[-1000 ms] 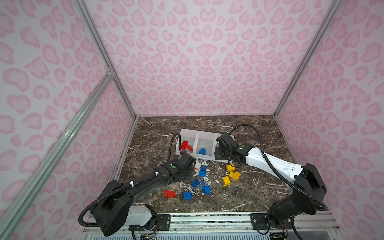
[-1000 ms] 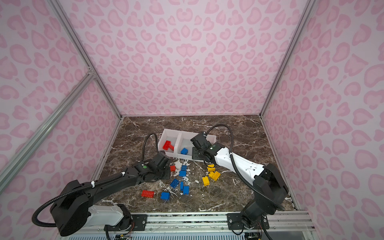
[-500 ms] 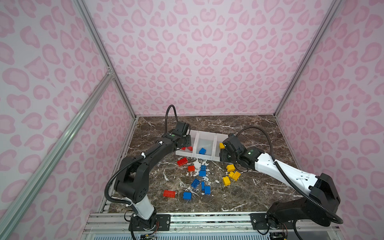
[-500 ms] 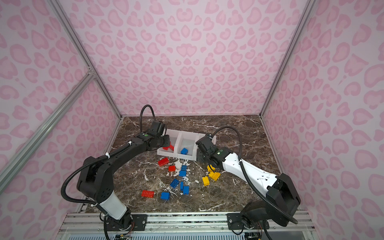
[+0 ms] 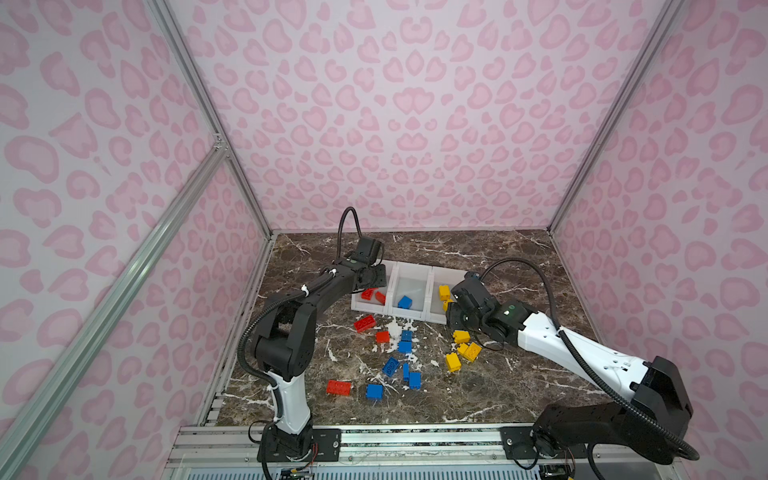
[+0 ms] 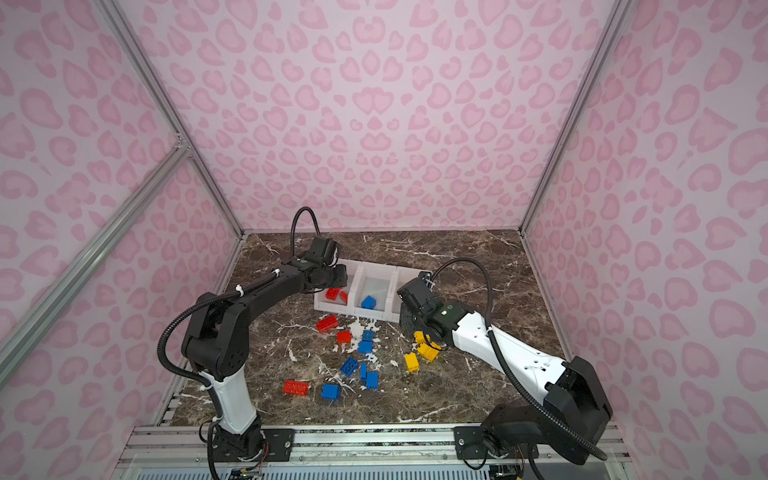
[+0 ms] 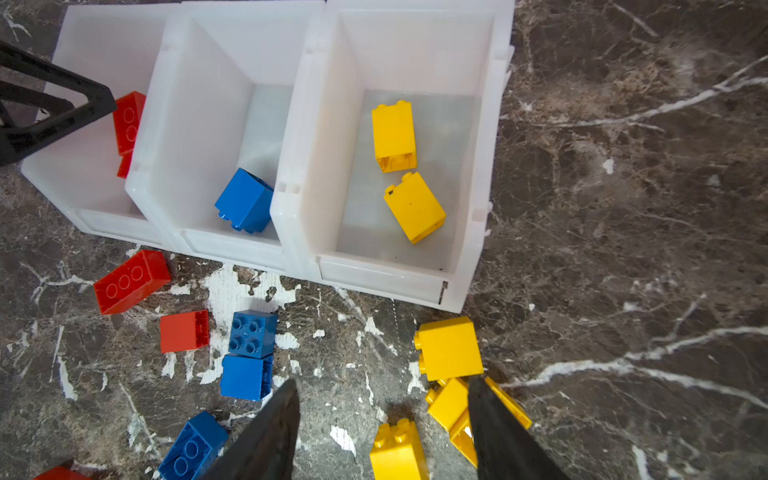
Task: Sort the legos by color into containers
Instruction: 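Carry the red brick into the red compartment and release it, then close the right gripper on a yellow brick while the left gripper withdraws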
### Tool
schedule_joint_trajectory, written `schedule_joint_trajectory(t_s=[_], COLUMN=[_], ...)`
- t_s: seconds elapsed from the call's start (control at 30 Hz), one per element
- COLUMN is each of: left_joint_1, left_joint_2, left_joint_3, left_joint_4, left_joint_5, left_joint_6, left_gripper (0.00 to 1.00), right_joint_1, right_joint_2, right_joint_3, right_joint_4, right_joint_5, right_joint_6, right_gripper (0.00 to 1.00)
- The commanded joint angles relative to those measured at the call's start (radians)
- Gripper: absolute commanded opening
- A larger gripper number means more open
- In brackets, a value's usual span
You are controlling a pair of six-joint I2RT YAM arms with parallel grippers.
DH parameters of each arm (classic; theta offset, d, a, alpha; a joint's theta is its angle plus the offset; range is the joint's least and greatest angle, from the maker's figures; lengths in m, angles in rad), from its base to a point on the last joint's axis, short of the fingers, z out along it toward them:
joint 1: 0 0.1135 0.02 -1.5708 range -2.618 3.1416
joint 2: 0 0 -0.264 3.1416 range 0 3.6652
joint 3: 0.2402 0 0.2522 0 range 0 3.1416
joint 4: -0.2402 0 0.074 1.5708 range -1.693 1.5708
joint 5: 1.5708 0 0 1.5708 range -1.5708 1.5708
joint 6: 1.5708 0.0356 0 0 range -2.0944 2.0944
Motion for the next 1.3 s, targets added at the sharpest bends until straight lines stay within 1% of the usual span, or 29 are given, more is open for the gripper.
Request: schedule_joint_trajectory(t_s=[0.0, 0.4, 0.5, 0.8, 0.9, 1.03, 1.27], left_joint_1=[0.001, 0.003, 0.003, 0.003, 0.003, 0.003, 0.003], left_joint_2=[-0.025, -0.09, -0.119, -0.201, -0.241, -0.301, -0.431], left_joint_3=[-0.009, -0.049, -0.101, -0.182, -0.221, -0.282, -0.405], left_joint_4=[0.031, 0.054, 0.064, 0.078, 0.085, 0.095, 0.105], left_joint_5=[0.012, 0.023, 0.021, 0.007, 0.005, 0.004, 0.004], left_joint_6=[-0.005, -0.026, -0.028, -0.04, -0.049, -0.071, -0.11], left_gripper=[0.56, 0.56, 0.56, 0.56, 0.56, 0.56, 0.56], right_joint_1=[0.002, 0.004, 0.004, 0.012, 0.031, 0.081, 0.144], right_joint_2=[0.005, -0.002, -0.002, -0.002, -0.004, 0.004, 0.037], right_joint_3=[0.002, -0.001, -0.014, -0.044, -0.069, -0.097, -0.165], right_joint_4=[-0.011, -0.024, -0.022, -0.031, -0.043, -0.063, -0.034], right_joint_5=[0.014, 0.021, 0.019, 0.011, 0.011, 0.011, -0.008], right_joint_6=[0.008, 0.012, 0.014, 0.024, 0.031, 0.04, 0.088], right_gripper=[0.65, 0.65, 0.65, 0.65, 0.65, 0.63, 0.56])
